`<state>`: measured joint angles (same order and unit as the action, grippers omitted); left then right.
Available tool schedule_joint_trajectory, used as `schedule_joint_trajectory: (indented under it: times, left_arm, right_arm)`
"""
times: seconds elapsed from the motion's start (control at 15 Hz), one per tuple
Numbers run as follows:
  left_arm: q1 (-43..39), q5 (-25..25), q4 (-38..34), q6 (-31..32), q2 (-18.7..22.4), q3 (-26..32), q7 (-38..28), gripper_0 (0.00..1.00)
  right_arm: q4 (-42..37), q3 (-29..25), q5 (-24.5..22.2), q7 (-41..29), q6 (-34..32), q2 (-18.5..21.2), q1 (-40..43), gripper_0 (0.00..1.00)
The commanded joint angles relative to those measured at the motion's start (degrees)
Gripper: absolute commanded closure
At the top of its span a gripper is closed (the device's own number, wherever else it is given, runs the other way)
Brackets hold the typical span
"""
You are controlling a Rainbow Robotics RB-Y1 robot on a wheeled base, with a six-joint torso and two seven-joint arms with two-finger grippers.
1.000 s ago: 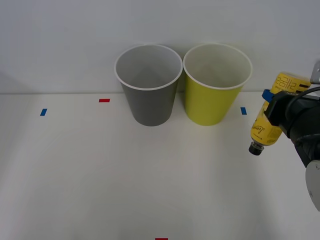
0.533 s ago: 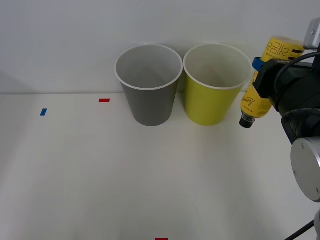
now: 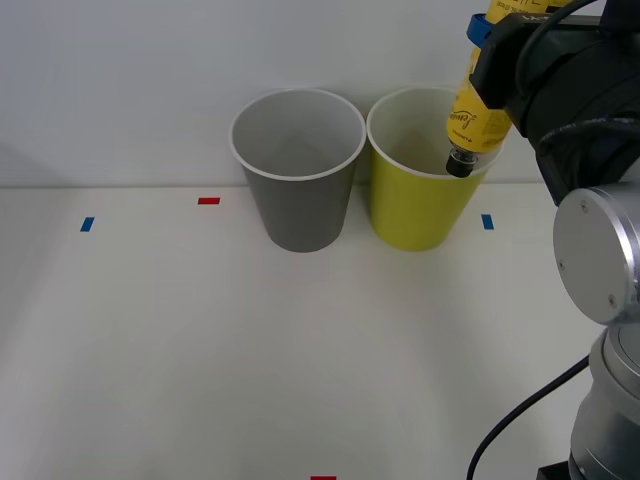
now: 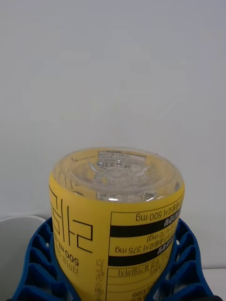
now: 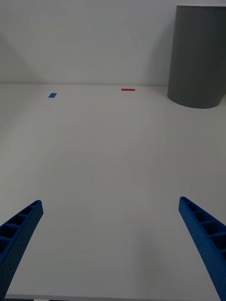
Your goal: Put cans in the gray bin and PET bottles in the light green bin.
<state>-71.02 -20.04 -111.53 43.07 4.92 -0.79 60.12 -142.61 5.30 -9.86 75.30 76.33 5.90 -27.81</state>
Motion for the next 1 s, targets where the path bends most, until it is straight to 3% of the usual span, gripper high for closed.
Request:
schedule_joint_trajectory:
  times: [0.07, 0.27, 0.67, 1.0]
  left_arm:
    - [0.0, 0.0, 0.0, 0.0, 0.0, 0.0, 0.0, 0.00]
    - [0.0, 0.0, 0.0, 0.0, 0.0, 0.0, 0.0, 0.00]
    - [0.0, 0.0, 0.0, 0.0, 0.0, 0.0, 0.0, 0.00]
    - [0.0, 0.0, 0.0, 0.0, 0.0, 0.0, 0.0, 0.00]
  right_arm:
    - [8.1, -0.8, -0.2, 0.4, -7.6, 0.7, -3.0, 1.00]
    - [13.5, -0.8, -0.2, 0.5, -14.0, 3.2, -3.7, 1.00]
    - [24.8, 0.1, 1.2, -0.2, -28.3, 4.5, -4.1, 1.00]
    - [30.7, 0.6, 1.3, -0.9, -35.0, 6.1, -5.1, 1.00]
